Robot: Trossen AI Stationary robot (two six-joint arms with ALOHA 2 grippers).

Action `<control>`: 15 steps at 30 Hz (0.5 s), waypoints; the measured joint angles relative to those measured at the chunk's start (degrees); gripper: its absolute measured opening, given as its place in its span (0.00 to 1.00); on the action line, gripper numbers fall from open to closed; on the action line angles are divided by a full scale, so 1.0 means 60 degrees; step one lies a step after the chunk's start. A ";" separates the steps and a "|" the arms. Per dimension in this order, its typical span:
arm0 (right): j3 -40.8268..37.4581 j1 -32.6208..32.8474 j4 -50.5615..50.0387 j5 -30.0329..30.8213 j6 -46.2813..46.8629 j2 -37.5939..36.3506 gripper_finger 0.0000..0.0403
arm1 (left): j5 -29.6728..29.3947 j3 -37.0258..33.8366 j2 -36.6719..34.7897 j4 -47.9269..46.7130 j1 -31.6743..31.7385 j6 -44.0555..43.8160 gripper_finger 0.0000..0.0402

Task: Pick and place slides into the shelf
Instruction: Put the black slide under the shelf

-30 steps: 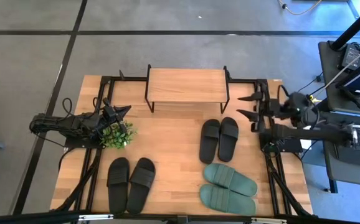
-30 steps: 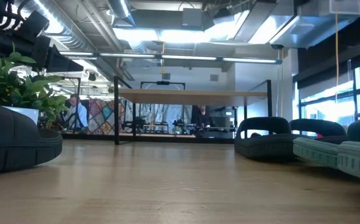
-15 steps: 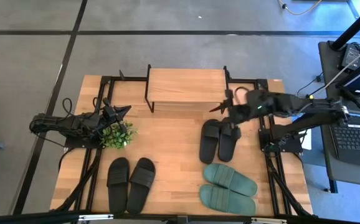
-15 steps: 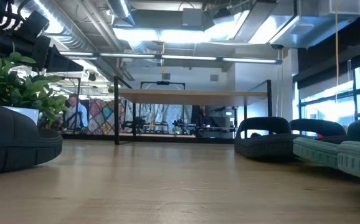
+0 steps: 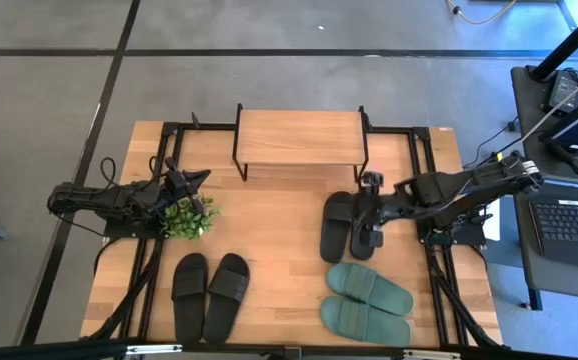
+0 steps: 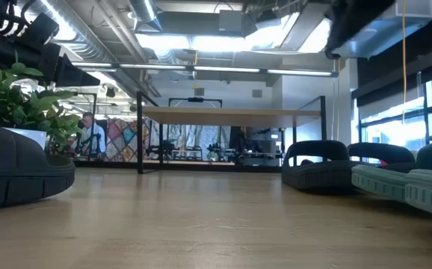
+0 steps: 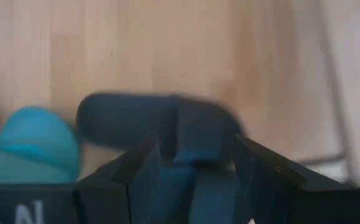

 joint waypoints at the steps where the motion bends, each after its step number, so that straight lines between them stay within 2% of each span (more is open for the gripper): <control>1: 0.0000 0.0132 -0.0282 -0.0003 0.0444 0.0093 0.50 | 0.0000 0.0000 -0.0003 0.0001 0.0003 0.0000 0.00; 9: -0.0057 0.0947 -0.2411 0.0002 0.3423 0.0974 0.44 | 0.0000 0.0000 -0.0003 -0.0003 0.0003 0.0000 0.00; 15: -0.0549 0.1260 -0.2690 -0.0002 0.3813 0.1483 0.36 | 0.0000 -0.0004 -0.0002 -0.0003 0.0000 0.0000 0.00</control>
